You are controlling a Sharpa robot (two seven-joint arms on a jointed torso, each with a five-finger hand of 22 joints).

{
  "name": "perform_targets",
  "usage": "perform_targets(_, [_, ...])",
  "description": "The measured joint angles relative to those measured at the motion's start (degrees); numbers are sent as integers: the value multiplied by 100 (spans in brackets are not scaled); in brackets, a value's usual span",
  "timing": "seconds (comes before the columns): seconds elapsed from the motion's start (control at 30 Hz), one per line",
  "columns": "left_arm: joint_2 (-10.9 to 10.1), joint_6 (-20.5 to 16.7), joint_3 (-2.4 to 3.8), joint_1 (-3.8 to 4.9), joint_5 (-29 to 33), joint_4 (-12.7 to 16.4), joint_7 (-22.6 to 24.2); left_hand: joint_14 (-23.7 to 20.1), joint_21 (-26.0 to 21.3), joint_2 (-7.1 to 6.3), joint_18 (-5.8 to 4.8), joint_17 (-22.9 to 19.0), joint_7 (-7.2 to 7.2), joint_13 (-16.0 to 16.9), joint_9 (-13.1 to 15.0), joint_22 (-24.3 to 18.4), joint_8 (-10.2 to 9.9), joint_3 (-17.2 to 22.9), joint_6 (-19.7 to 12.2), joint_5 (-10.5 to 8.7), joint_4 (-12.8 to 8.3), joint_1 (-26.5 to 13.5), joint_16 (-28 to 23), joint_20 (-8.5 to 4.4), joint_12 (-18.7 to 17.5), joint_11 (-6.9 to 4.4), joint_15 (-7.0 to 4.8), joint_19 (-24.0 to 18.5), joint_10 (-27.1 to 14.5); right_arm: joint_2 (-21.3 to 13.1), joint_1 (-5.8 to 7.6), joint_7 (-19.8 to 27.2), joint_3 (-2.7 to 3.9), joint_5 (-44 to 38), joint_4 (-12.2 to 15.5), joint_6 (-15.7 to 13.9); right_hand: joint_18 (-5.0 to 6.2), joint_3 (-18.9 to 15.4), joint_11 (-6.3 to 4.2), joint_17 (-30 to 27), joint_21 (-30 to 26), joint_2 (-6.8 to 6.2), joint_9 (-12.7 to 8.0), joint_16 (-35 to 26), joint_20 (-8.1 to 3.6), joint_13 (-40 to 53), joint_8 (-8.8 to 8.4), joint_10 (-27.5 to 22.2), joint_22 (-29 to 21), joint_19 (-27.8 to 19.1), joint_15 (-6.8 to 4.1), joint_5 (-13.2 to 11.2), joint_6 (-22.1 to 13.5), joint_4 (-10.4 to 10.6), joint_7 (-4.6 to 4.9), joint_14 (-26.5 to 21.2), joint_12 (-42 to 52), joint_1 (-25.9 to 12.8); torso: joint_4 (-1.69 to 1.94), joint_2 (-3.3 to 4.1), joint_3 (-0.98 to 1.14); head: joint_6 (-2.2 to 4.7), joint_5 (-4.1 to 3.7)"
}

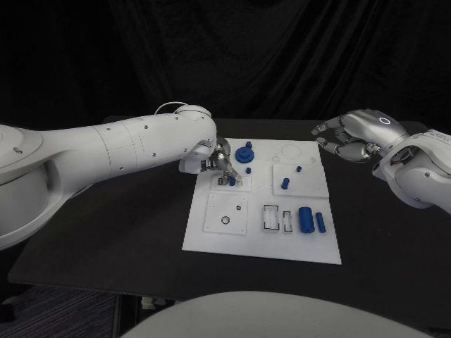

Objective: Assemble the parts on the task board

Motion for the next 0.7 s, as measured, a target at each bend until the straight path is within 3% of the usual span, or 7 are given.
perform_targets(0.4, [16, -196, -1, -1, -1, -14, 98, 0, 0, 61, 0, 0, 0, 0, 104, 0, 22, -31, -1, 147, -31, 61, 0, 0, 0, 0, 0, 0, 0, -1, -1, -4, 0, 0, 4, 14, 0, 0, 0, 0, 0, 0, 0, 0, 0, 0, 0, 0, -1, 0, 0, 0, 0, 0, 0, 0, 0, 0, -1, 0, 4, 0, 7])
perform_targets(0.7, [45, -206, -1, -5, -1, -64, 121, 0, 0, 89, 0, 0, 0, 0, 210, 0, 45, -19, -43, 423, -92, 153, 0, 0, 0, 0, 0, 0, 0, -10, -1, -5, 0, 0, 11, 16, 0, 16, 0, 0, 0, -23, -6, 0, 0, 0, 0, 0, -1, 0, 0, 0, 0, -16, 0, 0, 0, -23, -1, -2, 5, 0, 31])
